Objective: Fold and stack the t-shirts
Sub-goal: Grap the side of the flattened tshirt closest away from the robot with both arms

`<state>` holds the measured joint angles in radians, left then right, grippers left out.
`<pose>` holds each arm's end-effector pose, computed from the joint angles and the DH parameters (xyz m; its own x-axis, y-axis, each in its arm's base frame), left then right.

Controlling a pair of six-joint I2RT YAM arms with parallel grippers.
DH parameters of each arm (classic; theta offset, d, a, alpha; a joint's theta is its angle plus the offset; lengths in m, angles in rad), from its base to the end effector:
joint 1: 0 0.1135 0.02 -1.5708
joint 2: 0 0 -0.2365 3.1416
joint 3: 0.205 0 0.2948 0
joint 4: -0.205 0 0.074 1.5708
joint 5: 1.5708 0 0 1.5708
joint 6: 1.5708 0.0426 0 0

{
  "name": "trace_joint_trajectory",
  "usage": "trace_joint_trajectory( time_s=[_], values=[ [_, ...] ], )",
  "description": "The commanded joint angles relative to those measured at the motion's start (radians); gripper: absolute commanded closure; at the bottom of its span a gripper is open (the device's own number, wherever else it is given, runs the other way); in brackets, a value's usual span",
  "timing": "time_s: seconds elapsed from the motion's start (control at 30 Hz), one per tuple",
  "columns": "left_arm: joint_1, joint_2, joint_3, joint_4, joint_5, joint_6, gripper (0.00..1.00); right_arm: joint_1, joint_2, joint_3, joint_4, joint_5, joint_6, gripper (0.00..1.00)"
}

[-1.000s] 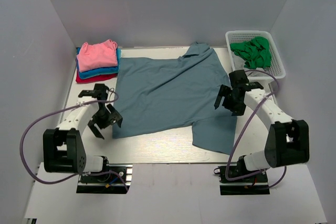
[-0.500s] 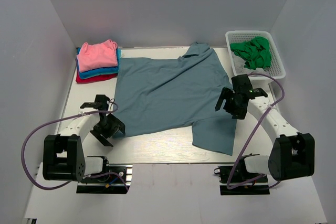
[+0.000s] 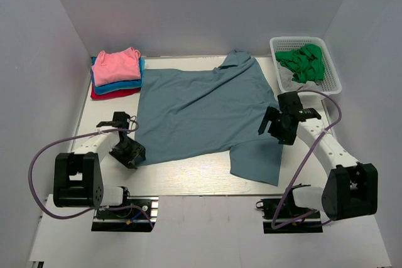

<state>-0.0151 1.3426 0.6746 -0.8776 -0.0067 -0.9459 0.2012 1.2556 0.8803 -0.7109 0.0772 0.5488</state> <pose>0.2332 -0.0032 0.0956 -0.5969 -0.8021 -0.0202 -0.8019 0.5972 -0.0165 0.2863 0.0550 0.1853 -0.8253 0.3625 -0.4330 0.3123 0.9318 0.1848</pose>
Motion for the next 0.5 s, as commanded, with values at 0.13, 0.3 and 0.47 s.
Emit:
trace_joint_trajectory(
  time_s=[0.13,0.3,0.47],
  values=[
    [0.004,0.038,-0.017,0.048,0.027,-0.011,0.93,-0.003,-0.05,-0.036,-0.073,0.053,0.069,0.1],
    [0.004,0.047,0.039,-0.001,0.007,-0.011,1.0,-0.002,-0.059,-0.059,-0.192,0.038,0.158,0.1],
    [0.004,0.026,0.062,-0.015,0.02,-0.002,1.0,0.003,-0.027,-0.13,-0.3,0.001,0.198,0.1]
  ],
)
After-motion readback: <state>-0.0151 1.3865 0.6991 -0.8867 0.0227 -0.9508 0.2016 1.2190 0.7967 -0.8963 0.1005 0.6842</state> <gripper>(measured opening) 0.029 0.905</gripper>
